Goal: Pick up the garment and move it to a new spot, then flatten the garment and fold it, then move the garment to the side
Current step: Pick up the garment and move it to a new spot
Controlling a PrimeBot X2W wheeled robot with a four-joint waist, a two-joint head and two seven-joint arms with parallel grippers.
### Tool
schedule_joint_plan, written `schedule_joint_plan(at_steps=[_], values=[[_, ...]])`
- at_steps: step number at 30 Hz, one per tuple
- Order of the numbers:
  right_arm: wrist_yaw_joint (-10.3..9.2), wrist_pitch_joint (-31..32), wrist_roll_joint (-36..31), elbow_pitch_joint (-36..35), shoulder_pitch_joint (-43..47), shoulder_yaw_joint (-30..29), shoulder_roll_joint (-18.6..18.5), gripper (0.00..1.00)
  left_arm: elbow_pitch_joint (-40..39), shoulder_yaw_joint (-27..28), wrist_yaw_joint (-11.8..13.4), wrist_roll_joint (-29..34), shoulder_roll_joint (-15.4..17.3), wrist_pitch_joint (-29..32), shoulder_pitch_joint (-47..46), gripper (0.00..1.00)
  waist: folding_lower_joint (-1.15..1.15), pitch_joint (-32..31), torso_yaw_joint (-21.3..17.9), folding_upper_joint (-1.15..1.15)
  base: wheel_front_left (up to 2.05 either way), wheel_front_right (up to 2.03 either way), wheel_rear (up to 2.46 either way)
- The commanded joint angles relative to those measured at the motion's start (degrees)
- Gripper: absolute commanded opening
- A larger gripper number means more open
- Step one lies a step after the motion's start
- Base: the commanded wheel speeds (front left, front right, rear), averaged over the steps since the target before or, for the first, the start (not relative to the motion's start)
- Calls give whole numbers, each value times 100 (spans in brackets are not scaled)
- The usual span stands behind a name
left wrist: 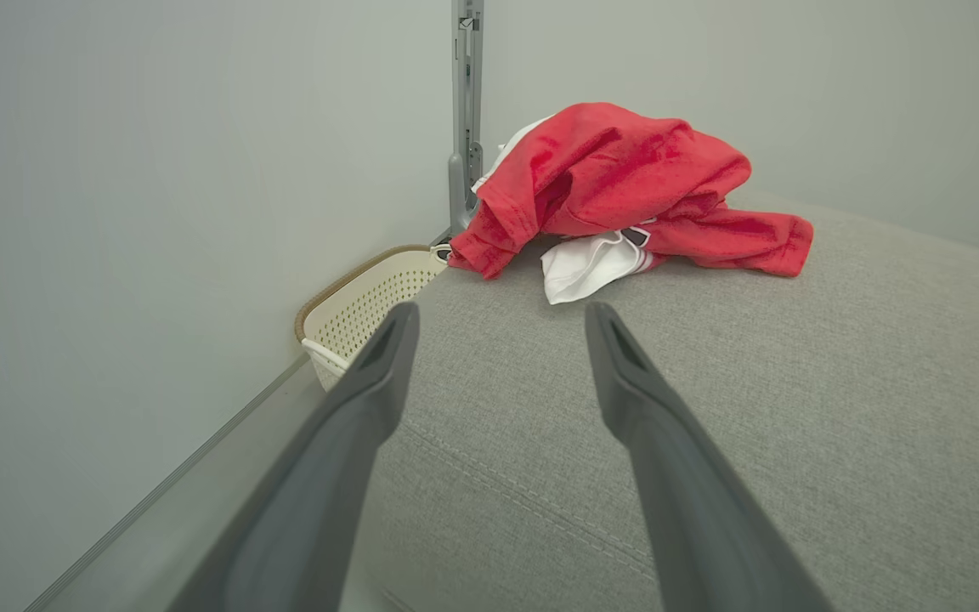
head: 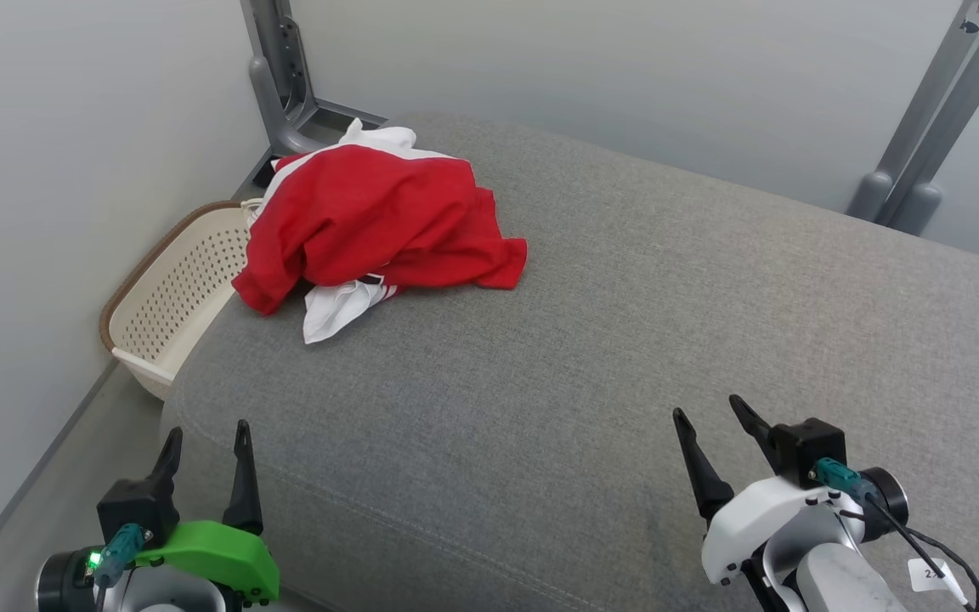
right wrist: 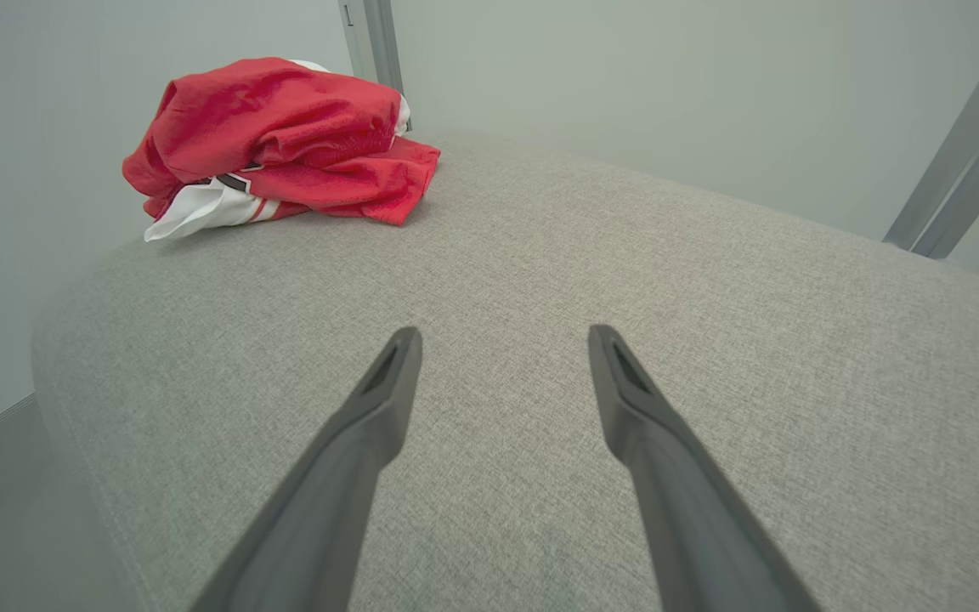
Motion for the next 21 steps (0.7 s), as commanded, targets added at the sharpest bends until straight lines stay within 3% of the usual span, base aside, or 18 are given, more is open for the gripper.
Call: schedule_joint_plan(at_steps=[1, 6, 13, 19, 21], values=[[0, -25, 31, 19, -58, 12, -21, 100, -3, -11, 41, 2, 29, -21, 68, 100, 0, 14, -4, 0, 0, 0, 0], [0, -10, 93, 17, -108, 96, -20, 100, 62, 98, 120, -126, 0, 67, -10, 100, 0, 57, -124, 0, 0, 0, 0], [0, 136, -71, -169, -260, 165, -18, 100, 595, -111, -380, -375, 108, 1069, -1071, 100, 0, 431, -290, 0, 0, 0, 0], [0, 373, -307, -455, -482, 228, -21, 100, 1150, -135, -678, -647, 116, 2067, -2477, 100, 0, 1014, -621, 0, 0, 0, 0], [0, 492, -382, -589, -600, 372, -20, 100, 1410, -94, -716, -700, 268, 2526, -3051, 100, 0, 1286, -886, 0, 0, 0, 0]])
